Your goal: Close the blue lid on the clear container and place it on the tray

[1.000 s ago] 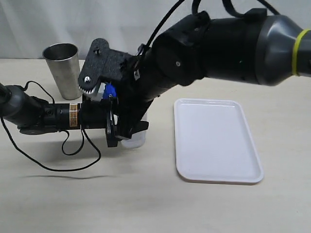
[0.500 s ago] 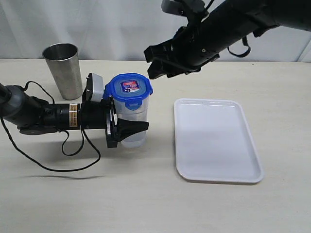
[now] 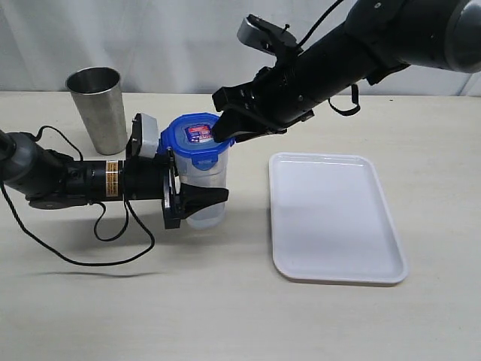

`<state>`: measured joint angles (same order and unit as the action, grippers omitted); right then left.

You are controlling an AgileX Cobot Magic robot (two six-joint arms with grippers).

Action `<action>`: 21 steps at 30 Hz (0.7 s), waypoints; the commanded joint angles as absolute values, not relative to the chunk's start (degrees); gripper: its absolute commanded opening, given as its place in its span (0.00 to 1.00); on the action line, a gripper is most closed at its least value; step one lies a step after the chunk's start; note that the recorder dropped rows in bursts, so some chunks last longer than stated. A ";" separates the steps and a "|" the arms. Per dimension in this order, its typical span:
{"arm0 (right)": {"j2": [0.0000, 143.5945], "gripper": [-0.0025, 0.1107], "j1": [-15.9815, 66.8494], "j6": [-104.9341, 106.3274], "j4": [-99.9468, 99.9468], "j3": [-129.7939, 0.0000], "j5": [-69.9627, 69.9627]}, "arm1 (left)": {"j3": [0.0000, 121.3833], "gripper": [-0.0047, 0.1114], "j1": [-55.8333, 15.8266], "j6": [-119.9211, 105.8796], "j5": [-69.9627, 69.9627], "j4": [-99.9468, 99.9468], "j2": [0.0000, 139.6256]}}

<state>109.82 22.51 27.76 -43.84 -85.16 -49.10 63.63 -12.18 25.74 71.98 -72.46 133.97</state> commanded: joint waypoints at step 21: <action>97.14 0.44 22.82 52.60 -39.40 -85.24 -50.67 | 63.13 0.04 -12.65 1.36 69.96 -74.35 134.28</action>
<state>100.52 22.77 49.07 -39.79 -85.25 -52.28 63.63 -12.63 2.62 72.93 -73.66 133.97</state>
